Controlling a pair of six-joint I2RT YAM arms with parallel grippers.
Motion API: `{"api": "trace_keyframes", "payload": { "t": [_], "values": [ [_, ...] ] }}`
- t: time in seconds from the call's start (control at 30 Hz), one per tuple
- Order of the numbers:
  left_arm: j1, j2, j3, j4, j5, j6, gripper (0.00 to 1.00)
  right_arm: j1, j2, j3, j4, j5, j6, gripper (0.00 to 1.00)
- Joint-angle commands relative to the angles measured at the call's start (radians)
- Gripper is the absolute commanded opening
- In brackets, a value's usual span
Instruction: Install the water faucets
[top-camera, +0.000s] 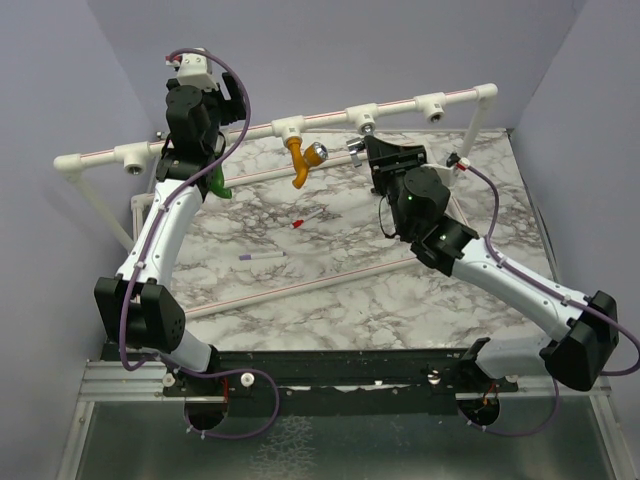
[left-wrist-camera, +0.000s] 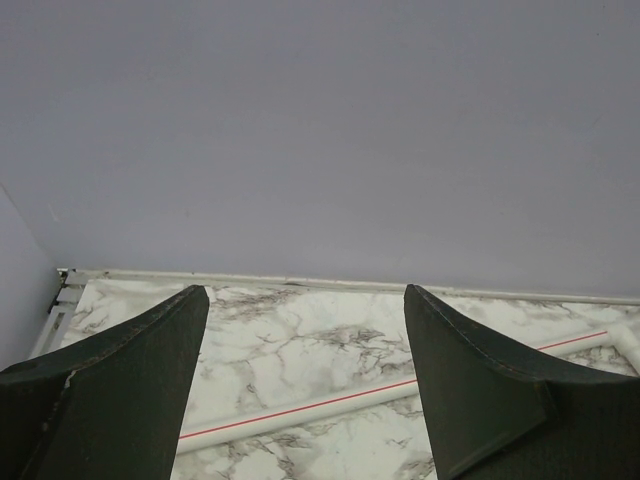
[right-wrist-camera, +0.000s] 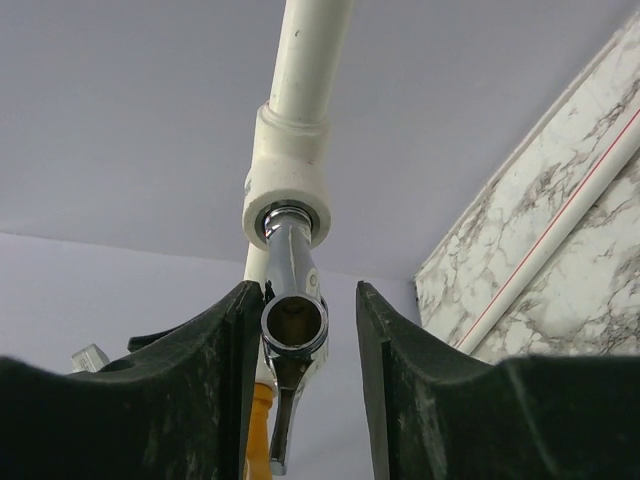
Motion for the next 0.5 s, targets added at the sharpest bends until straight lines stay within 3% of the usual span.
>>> {"api": "trace_keyframes", "payload": {
  "t": [0.0,0.23,0.47],
  "values": [
    [0.014,0.103,-0.096,-0.257,0.011,0.009,0.8,0.007,-0.033,-0.022,-0.042,0.047,-0.024,0.49],
    [0.014,0.105,-0.096,-0.258,0.011,0.009,0.8,0.007,-0.061,-0.053,0.021,0.026,-0.076,0.59],
    [0.015,0.106,-0.096,-0.259,0.011,0.007,0.8,0.007,-0.102,-0.053,0.042,-0.027,-0.256,0.63]
  ]
}}
